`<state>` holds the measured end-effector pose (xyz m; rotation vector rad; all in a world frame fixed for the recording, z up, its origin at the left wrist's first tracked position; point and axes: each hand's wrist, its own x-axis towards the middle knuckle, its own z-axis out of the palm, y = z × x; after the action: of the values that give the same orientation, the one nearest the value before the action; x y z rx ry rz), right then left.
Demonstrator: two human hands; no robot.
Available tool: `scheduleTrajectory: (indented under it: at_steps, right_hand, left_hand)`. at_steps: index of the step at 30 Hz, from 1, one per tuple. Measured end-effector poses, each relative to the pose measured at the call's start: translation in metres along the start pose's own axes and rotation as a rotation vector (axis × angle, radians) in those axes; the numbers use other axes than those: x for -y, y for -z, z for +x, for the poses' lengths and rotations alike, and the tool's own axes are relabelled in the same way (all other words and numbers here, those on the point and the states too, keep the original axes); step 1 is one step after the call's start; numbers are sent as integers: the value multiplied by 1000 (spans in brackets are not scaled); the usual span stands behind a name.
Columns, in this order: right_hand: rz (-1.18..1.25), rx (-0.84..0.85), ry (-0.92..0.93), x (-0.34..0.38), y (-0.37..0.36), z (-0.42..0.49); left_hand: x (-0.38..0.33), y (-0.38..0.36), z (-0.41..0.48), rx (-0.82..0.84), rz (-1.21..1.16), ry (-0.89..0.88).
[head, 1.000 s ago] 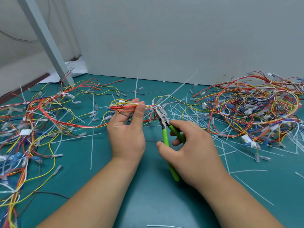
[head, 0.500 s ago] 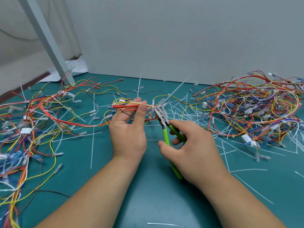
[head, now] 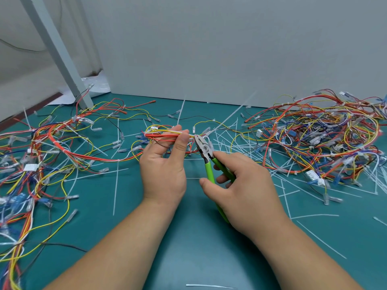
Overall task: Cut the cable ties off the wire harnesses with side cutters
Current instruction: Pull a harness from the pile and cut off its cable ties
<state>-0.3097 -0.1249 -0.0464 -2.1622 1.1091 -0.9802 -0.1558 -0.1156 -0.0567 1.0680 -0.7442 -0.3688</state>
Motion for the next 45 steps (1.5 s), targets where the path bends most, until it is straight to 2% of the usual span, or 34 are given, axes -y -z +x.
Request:
scheduleTrajectory:
  at_steps: [28, 30, 33, 36, 41, 45]
  right_hand:
    - [48, -3, 6, 6, 3, 1]
    - [159, -4, -49, 7, 3, 3]
    - [400, -100, -154, 12, 9, 5]
    - [725, -162, -315, 16, 15, 7]
    - [1323, 19, -508, 18, 28, 10]
    - [1364, 52, -494, 17, 31, 12]
  left_hand:
    - [0, -1, -1, 8, -34, 25]
    - [-1, -1, 0, -9, -50, 30]
    - [-2, -1, 0, -7, -38, 30]
    - [-2, -1, 0, 10, 30, 18]
    - [-2, 0, -3, 39, 127, -18]
    - [-2, 2, -5, 105, 188, -36]
